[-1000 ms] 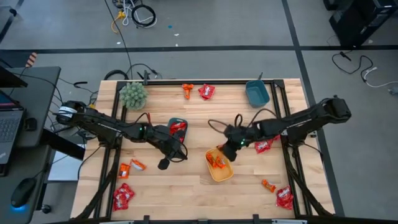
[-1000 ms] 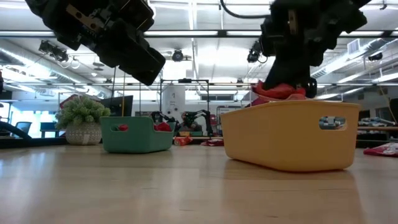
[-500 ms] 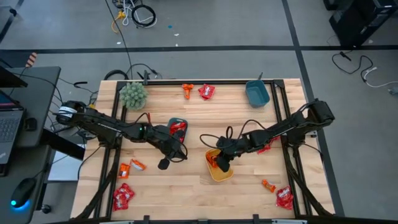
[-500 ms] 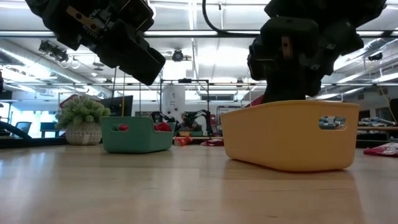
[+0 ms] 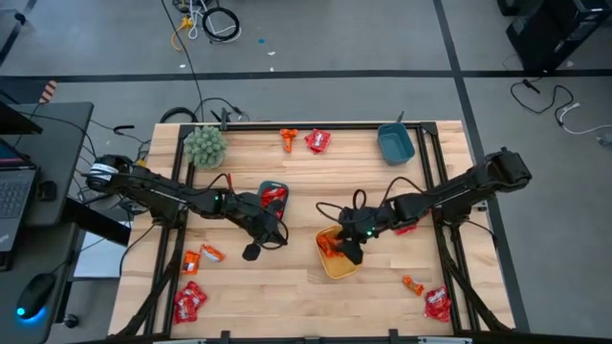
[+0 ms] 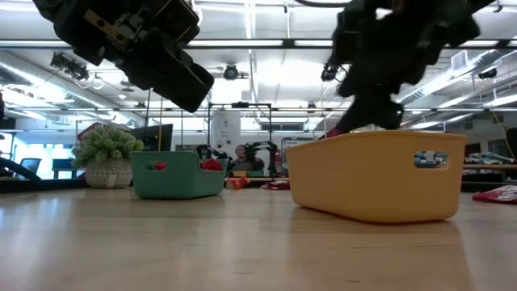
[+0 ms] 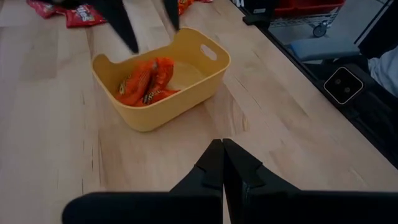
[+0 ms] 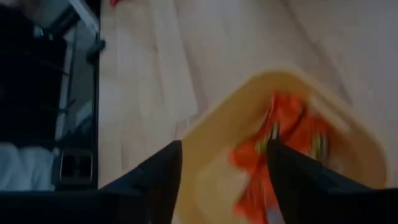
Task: Sort candy
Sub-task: Put the orange candy into the yellow bin
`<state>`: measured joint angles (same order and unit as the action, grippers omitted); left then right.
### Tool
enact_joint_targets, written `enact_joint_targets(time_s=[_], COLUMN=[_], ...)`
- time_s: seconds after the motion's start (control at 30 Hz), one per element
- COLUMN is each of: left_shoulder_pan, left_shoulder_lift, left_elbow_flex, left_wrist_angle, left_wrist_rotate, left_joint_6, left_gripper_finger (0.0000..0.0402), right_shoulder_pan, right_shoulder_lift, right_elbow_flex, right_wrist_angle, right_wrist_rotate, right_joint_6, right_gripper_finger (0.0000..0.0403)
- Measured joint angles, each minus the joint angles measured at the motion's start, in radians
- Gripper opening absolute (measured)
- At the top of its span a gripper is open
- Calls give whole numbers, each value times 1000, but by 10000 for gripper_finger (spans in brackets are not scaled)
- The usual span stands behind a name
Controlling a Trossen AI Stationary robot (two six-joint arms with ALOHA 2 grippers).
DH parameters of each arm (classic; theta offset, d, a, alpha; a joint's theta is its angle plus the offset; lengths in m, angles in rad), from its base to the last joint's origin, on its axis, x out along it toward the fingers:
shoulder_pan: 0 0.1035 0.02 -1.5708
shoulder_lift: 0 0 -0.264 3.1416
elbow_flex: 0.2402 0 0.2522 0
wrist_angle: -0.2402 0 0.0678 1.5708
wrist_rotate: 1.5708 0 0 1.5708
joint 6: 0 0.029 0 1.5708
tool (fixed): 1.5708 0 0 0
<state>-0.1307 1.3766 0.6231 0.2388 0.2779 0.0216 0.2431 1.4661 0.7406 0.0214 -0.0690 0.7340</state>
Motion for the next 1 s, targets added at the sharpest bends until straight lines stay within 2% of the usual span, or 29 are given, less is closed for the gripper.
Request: enact_joint_targets(time_s=[0.1,0.23,0.37,0.5,0.63,0.8,1.0], left_shoulder_pan=[0,0,0,0,0,0,0], left_shoulder_lift=[0,0,0,0,0,0,0], left_elbow_flex=[0,0,0,0,0,0,0], left_wrist_angle=[-14,-36,-32,-28,-24,-23,-23], left_wrist_rotate=[0,0,-1,-13,-18,-25,-44], left_joint_6=[0,0,0,-2,0,0,1], left_gripper_finger=[0,0,0,0,0,1,1], right_shoulder_pan=[51,145,245,338,421,501,567], right_shoulder_lift=[-41,-89,-115,-99,-79,-78,-78], right_elbow_flex=[0,0,0,0,0,0,0], right_wrist_angle=[-97,-257,-366,-433,-511,-618,-737], right_wrist_rotate=[8,67,77,113,119,117,33], right_joint_6=[5,78,206,392,550,678,812], right_gripper_finger=[218,186,150,143,164,211,247])
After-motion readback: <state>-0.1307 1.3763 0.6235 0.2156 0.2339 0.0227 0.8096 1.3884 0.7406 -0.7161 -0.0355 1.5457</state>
